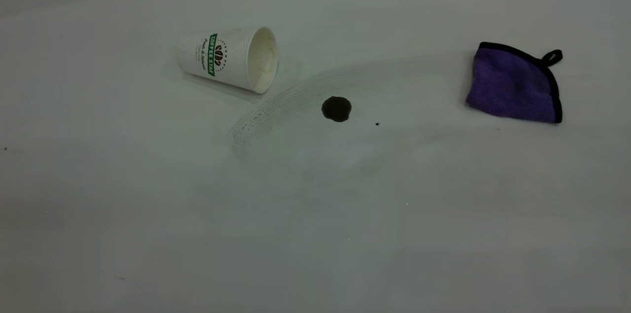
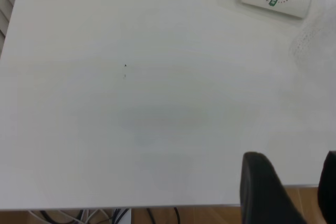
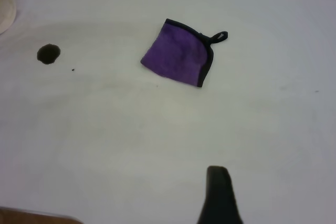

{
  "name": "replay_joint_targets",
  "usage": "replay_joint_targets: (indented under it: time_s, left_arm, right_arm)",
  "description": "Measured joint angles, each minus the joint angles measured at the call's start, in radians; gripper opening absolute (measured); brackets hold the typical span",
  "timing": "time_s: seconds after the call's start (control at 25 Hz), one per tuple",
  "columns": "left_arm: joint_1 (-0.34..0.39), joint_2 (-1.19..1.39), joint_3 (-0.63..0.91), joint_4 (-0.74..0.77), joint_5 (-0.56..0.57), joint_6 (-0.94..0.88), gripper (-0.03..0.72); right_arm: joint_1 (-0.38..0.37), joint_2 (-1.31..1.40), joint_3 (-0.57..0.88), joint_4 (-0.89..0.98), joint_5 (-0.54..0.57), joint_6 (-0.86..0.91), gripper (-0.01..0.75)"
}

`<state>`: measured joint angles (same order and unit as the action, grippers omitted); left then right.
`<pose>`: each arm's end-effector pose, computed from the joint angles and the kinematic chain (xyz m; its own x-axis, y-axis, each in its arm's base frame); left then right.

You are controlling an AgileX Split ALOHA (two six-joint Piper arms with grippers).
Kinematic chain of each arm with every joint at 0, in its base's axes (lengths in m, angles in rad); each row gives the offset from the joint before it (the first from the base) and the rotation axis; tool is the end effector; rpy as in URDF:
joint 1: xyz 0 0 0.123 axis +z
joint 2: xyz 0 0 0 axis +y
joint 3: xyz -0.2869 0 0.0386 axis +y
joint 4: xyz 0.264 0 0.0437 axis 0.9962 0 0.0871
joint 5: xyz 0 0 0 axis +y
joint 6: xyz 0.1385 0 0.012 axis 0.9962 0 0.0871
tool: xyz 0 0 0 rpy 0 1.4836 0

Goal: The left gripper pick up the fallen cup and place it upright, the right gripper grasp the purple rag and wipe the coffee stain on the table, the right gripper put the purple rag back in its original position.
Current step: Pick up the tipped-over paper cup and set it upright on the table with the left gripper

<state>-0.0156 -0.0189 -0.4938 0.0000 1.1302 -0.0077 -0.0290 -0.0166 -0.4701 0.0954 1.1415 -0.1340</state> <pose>0.0409 -0.0006 0.2533 -0.5058 0.0002 -0.8626 0.0117 0.9999 -0.0066 0.0426 0.0108 0.2446 -0.5294 -0.0784 -0.8447 -0.0944 0.9950 -0.0332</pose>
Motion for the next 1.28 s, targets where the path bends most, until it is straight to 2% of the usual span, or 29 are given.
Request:
replay_joint_targets:
  time_s: [1.12, 1.28]
  left_arm:
    - [0.000, 0.000, 0.000, 0.000, 0.000, 0.001, 0.329]
    - [0.000, 0.019, -0.008, 0.065, -0.002, 0.001, 0.329]
  right_arm:
    - [0.000, 0.000, 0.000, 0.000, 0.000, 0.000, 0.588]
    - [0.000, 0.000, 0.000, 0.000, 0.000, 0.000, 0.588]
